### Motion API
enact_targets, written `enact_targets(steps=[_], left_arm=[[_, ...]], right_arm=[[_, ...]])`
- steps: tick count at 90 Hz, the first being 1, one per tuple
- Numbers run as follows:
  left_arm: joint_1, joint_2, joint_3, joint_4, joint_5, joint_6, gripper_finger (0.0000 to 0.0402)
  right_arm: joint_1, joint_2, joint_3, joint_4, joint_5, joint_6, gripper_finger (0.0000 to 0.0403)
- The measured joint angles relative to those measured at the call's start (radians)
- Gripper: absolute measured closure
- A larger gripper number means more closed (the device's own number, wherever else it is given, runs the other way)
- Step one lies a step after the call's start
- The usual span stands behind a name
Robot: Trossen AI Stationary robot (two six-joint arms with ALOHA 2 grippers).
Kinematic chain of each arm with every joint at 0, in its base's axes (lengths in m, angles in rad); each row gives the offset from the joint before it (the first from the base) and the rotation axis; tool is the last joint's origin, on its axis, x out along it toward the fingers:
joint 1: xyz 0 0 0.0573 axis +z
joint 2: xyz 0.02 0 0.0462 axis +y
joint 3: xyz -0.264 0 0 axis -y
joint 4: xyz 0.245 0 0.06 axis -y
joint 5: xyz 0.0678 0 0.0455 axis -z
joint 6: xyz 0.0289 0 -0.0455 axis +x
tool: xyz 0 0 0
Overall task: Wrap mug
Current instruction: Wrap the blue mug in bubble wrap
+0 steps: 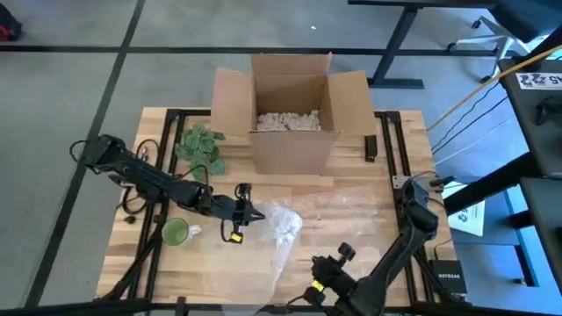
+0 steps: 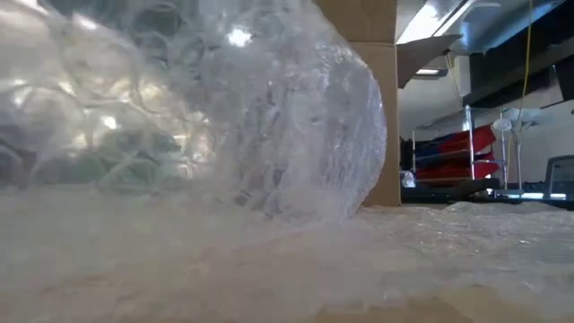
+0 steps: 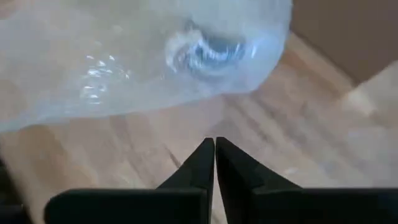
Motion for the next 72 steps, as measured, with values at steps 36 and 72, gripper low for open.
enact_targets(steps=[36, 72], left_arm=[[-0.004, -0.152, 0.0, -0.012, 0.285, -0.009, 0.0402], [-0.01, -0.171, -0.261, 0.402, 0.326, -0.187, 0.0402]], right_arm=[[0.011, -0.206, -0.619, 0.501, 0.376, 0.2, 0.0403], [-0.009, -0.739, -1.107, 0.848, 0.355, -0.187, 0.0403]])
